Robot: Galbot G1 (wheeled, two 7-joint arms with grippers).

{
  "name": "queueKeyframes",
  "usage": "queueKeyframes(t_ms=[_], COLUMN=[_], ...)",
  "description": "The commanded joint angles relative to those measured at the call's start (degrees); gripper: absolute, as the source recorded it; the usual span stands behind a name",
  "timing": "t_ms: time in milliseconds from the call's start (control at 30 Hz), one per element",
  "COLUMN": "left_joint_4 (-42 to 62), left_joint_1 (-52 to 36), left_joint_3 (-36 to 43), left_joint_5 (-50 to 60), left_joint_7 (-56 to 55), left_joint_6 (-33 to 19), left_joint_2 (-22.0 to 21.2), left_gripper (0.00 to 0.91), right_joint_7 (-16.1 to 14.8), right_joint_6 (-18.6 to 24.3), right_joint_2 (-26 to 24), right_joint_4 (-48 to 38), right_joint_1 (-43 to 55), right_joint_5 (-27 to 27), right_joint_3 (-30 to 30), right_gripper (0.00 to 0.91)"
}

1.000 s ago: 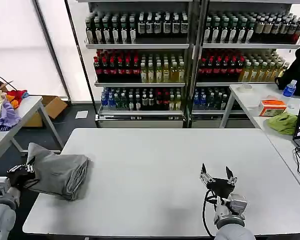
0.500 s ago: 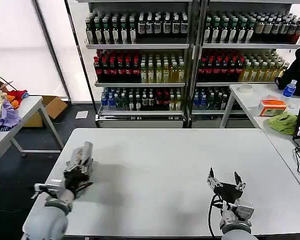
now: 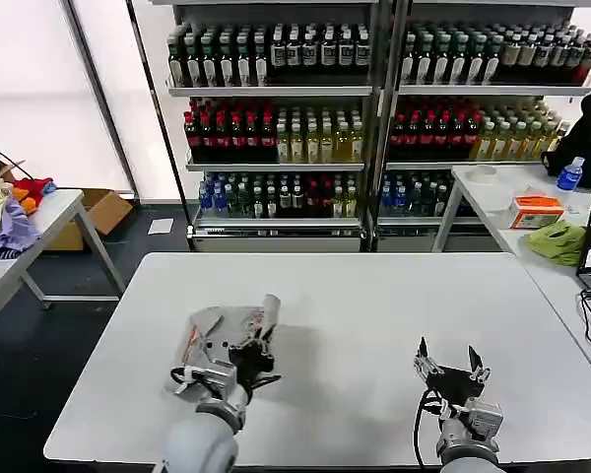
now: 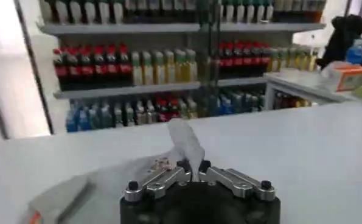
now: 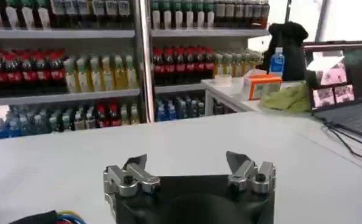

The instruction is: Fold and organize the clothes.

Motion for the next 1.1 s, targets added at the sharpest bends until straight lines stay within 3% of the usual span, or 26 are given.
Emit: queueKeyframes(t_ms=[33, 433, 567, 633, 733, 933, 1100], left_joint_4=[1.38, -2.64, -1.23, -0.53, 0.32, 0.55, -0.33], left_joint_1=[-1.83, -2.98, -3.59, -4.0, -4.22, -3.14, -1.57], left_joint_3=[7.01, 1.19, -3.03, -6.57, -11.5, -16.14, -18.65], left_joint_5=[0.16, -8.25, -4.75, -4.65, -4.8, -3.91, -7.03], left_joint_7=[-0.86, -3.42, -3.25, -3.43, -3.82, -3.96, -4.42], left_joint_6=[1.35, 1.07, 0.67, 0.81, 0.48, -1.36, 0.01], left_joint_2=[-4.64, -2.34, 1.03, 2.73, 6.62, 11.14, 12.6], left_gripper=[0.907, 0.907, 0.907, 0.907, 0.907, 0.907, 0.907], right_joint_7=[-0.59, 0.92, 2.64, 4.29, 5.41, 6.09, 7.16], right_joint_6=[0.03, -3.36, -4.57, -5.57, -5.92, -6.05, -6.33], right_joint_2=[0.18, -0.49, -1.65, -2.53, -2.44, -1.03, 1.67], right_joint_4=[-1.11, -3.89, -5.23, -6.28, -8.07, -11.95, -17.21], right_joint_1=[-0.25, 4.88, 7.46, 9.82, 13.17, 17.83, 20.82], right_joint_5=[-0.42, 3.82, 9.85, 16.15, 19.39, 20.3, 19.69], right_joint_3=[-0.53, -7.5, -11.02, -14.21, -18.05, -22.75, -24.63], right_gripper=[0.907, 0.907, 0.907, 0.907, 0.907, 0.907, 0.907])
